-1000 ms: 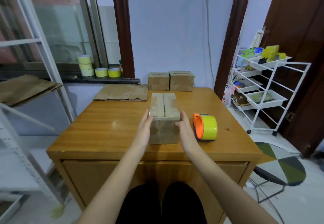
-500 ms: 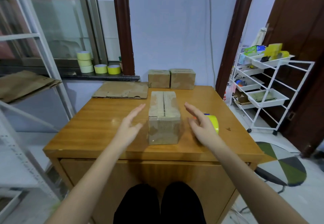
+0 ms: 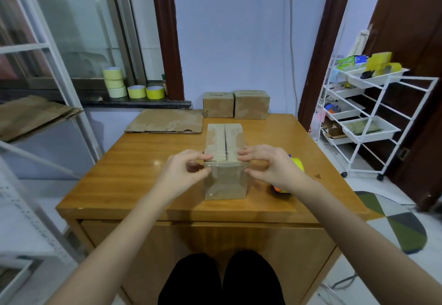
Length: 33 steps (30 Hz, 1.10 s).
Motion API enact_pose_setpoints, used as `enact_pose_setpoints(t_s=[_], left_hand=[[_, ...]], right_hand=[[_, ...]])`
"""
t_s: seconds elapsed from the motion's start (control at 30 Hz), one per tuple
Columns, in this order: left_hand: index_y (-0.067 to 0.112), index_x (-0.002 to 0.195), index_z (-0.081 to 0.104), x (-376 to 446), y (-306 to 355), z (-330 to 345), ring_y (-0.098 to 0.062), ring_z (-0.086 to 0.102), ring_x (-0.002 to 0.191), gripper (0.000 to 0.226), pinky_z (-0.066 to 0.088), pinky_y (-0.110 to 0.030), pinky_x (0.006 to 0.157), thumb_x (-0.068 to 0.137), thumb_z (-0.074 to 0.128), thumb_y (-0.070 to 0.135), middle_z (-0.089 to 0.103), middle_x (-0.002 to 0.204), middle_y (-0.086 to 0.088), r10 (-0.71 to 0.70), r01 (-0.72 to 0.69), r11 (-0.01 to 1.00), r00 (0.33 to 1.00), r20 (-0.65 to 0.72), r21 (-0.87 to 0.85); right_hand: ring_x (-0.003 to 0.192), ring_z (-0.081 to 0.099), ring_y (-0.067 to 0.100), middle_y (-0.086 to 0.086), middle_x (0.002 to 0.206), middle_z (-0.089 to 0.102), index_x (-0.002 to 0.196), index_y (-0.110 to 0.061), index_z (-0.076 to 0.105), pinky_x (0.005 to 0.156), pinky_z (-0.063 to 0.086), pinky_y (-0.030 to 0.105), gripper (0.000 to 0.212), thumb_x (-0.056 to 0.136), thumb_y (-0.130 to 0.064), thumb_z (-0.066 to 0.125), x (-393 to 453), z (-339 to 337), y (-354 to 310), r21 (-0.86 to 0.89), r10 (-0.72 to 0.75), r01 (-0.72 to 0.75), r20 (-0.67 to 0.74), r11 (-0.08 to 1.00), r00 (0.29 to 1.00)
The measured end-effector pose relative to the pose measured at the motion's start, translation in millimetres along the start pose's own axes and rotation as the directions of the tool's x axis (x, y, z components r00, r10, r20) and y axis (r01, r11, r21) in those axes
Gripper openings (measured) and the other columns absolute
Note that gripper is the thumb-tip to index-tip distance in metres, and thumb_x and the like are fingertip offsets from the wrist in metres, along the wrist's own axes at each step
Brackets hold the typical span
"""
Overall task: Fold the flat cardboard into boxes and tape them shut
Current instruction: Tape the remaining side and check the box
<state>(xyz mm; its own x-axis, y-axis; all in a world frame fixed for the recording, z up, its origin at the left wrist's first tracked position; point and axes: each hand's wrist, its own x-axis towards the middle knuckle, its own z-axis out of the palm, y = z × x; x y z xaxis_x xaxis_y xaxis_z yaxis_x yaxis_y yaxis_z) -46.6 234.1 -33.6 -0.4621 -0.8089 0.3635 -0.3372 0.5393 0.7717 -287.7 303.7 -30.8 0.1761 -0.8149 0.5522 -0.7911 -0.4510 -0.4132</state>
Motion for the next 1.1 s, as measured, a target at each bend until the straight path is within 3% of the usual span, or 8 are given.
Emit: enact_pose_setpoints(t_s=[0.23, 0.43, 0.53, 0.63, 0.73, 0.83, 1.0, 1.1], left_hand=[[0.03, 0.116, 0.065, 3.7, 1.8, -12.5, 0.003, 0.056, 0.106, 0.029, 0.048, -0.019, 0.095, 0.087, 0.066, 0.022, 0.06, 0.12, 0.012, -0.006, 0.0, 0.999, 0.992, 0.128, 0.044], [0.037, 0.117, 0.06, -0.1, 2.2, -12.0, -0.002, 0.061, 0.1, 0.041, 0.049, -0.022, 0.094, 0.085, 0.069, 0.012, 0.055, 0.129, 0.008, -0.018, 0.01, 0.999, 0.986, 0.168, 0.044], [0.032, 0.117, 0.066, 3.6, 9.5, -17.2, -0.009, 0.064, 0.095, 0.031, 0.052, -0.031, 0.092, 0.086, 0.065, 0.037, 0.065, 0.121, 0.005, -0.097, 0.079, 0.993, 0.973, 0.209, 0.091], [0.026, 0.09, 0.076, 9.5, 22.5, -12.5, -0.028, 0.066, 0.082, 0.047, 0.056, -0.04, 0.081, 0.081, 0.052, 0.065, 0.073, 0.091, -0.008, -0.158, 0.139, 0.973, 0.983, 0.095, 0.182], [0.03, 0.091, 0.075, 12.2, 27.3, -6.3, -0.009, 0.064, 0.085, 0.03, 0.053, -0.029, 0.078, 0.083, 0.061, 0.056, 0.072, 0.088, 0.012, -0.051, 0.049, 0.925, 0.999, -0.004, 0.378], [0.027, 0.106, 0.072, 9.5, 22.9, -6.3, -0.001, 0.06, 0.085, 0.033, 0.048, -0.02, 0.076, 0.084, 0.064, 0.049, 0.07, 0.101, 0.014, 0.052, -0.057, 0.905, 0.998, 0.025, 0.421], [0.012, 0.111, 0.069, -6.1, 0.5, 4.6, -0.015, 0.069, 0.075, 0.04, 0.056, -0.028, 0.06, 0.095, 0.045, 0.039, 0.072, 0.098, -0.002, 0.401, -0.351, 0.735, 0.915, 0.046, 0.581], [0.005, 0.107, 0.069, -11.8, -7.7, 11.8, -0.017, 0.066, 0.061, 0.038, 0.05, -0.025, 0.045, 0.094, 0.041, 0.027, 0.072, 0.088, -0.007, 0.475, -0.38, 0.639, 0.879, 0.046, 0.669]], right_hand=[[0.116, 0.058, 0.015, -0.001, 0.117, 0.068, 0.104, -0.017, 0.075, 0.101, 0.045, 0.04, 0.02, 0.084, -0.018, 0.073, 13.2, -8.8, 1.4, 0.002, 0.041, -0.042, 0.124, 0.999, 0.991], [0.125, 0.05, 0.008, -0.006, 0.125, 0.063, 0.114, -0.02, 0.07, 0.108, 0.04, 0.037, 0.03, 0.084, -0.021, 0.073, -1.4, -6.1, 2.9, -0.011, 0.014, -0.013, 0.135, 1.0, 0.991], [0.116, 0.052, 0.007, -0.017, 0.113, 0.063, 0.102, -0.022, 0.075, 0.102, 0.041, 0.04, 0.024, 0.092, -0.037, 0.059, 9.9, -14.9, -8.9, -0.003, 0.145, -0.147, 0.17, 0.989, 0.975], [0.098, 0.056, 0.007, -0.019, 0.095, 0.065, 0.079, -0.026, 0.074, 0.086, 0.048, 0.042, 0.029, 0.09, -0.047, 0.056, 26.9, -15.1, -21.0, -0.12, 0.195, -0.179, 0.147, 0.977, 0.97], [0.092, 0.057, 0.009, -0.011, 0.093, 0.066, 0.074, -0.021, 0.069, 0.08, 0.049, 0.04, 0.025, 0.087, -0.042, 0.065, 33.5, -12.9, -22.0, -0.232, 0.159, -0.123, 0.144, 0.965, 0.977], [0.094, 0.056, 0.012, -0.011, 0.097, 0.067, 0.08, -0.021, 0.069, 0.08, 0.049, 0.041, 0.02, 0.088, -0.039, 0.065, 22.9, -8.7, -14.4, -0.177, 0.084, -0.065, 0.103, 0.982, 0.991], [0.101, 0.059, 0.017, 0.0, 0.112, 0.067, 0.1, -0.012, 0.068, 0.084, 0.05, 0.031, 0.031, 0.093, -0.033, 0.048, -5.2, 8.7, -2.7, -0.199, -0.104, 0.095, -0.037, 0.975, 0.994], [0.107, 0.055, 0.016, 0.005, 0.112, 0.066, 0.103, -0.006, 0.065, 0.089, 0.043, 0.022, 0.028, 0.092, -0.022, 0.045, -8.9, 17.3, -6.3, -0.237, -0.136, 0.117, -0.065, 0.964, 0.989]])
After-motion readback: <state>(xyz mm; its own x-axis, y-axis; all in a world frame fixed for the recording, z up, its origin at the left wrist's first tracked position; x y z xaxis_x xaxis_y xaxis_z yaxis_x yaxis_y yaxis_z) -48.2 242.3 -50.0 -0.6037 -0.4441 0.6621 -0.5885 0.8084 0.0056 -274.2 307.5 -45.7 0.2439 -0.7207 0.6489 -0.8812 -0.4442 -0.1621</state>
